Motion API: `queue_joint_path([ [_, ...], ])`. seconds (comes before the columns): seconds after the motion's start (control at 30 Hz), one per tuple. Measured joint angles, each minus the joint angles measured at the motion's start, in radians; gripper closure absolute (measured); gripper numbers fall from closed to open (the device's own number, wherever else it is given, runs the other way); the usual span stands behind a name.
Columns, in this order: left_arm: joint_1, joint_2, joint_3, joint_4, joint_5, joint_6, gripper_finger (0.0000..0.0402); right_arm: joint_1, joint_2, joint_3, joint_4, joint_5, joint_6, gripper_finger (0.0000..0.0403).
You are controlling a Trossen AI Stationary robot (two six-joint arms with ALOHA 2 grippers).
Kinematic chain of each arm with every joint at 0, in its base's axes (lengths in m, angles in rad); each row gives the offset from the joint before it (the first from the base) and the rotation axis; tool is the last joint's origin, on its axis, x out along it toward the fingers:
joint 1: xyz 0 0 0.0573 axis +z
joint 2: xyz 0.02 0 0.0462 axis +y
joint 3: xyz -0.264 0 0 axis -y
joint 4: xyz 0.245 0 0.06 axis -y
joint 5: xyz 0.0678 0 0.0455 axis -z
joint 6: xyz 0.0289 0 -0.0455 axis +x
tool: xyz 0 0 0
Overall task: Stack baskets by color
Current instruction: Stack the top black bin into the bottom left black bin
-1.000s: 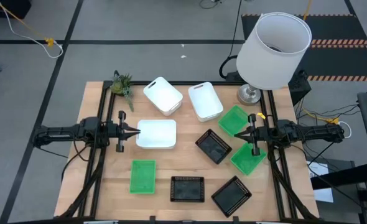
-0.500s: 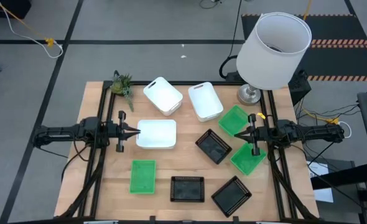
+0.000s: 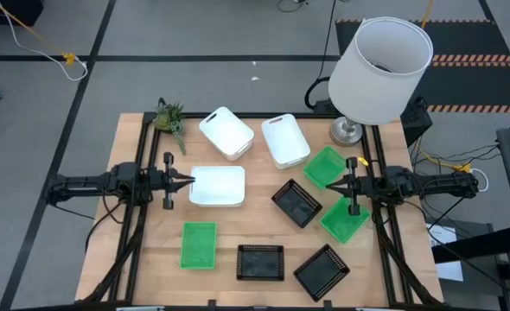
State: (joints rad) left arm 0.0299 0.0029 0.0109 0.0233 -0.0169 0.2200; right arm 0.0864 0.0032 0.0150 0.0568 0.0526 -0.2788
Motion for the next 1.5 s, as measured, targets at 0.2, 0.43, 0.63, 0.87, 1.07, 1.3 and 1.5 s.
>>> queue_joint_path([
  [0.2, 0.0, 0.0, 0.0, 0.0, -0.01, 0.016, 0.0369, 0.0, 0.0, 0.0, 0.039, 0.001, 0.093, 0.0401],
  [0.43, 0.0, 0.0, 0.0, -0.001, -0.01, 0.012, 0.0369, 0.0, 0.0, 0.0, 0.041, -0.001, 0.139, 0.0401],
  [0.63, 0.0, 0.0, 0.0, 0.027, -0.011, -0.017, 0.0369, 0.0, 0.0, 0.0, 0.043, -0.001, 0.14, 0.0401],
  [0.87, 0.0, 0.0, 0.0, 0.059, -0.013, -0.102, 0.0369, 0.0, 0.0, 0.0, 0.04, -0.002, 0.14, 0.0401],
  [1.07, -0.009, 0.0, 0.0, 0.051, 0.005, -0.285, 0.0369, 0.0, 0.0, 0.0, 0.036, -0.002, 0.14, 0.0401],
  [1.3, -0.023, 0.04, 0.0, 0.013, 0.06, -0.472, 0.0369, 0.0, 0.0, 0.0, 0.031, -0.002, 0.141, 0.0401],
  [1.5, -0.031, 0.081, 0.0, 0.011, 0.068, -0.47, 0.0369, 0.0, 0.0, 0.0, -0.012, -0.002, 0.204, 0.0401],
])
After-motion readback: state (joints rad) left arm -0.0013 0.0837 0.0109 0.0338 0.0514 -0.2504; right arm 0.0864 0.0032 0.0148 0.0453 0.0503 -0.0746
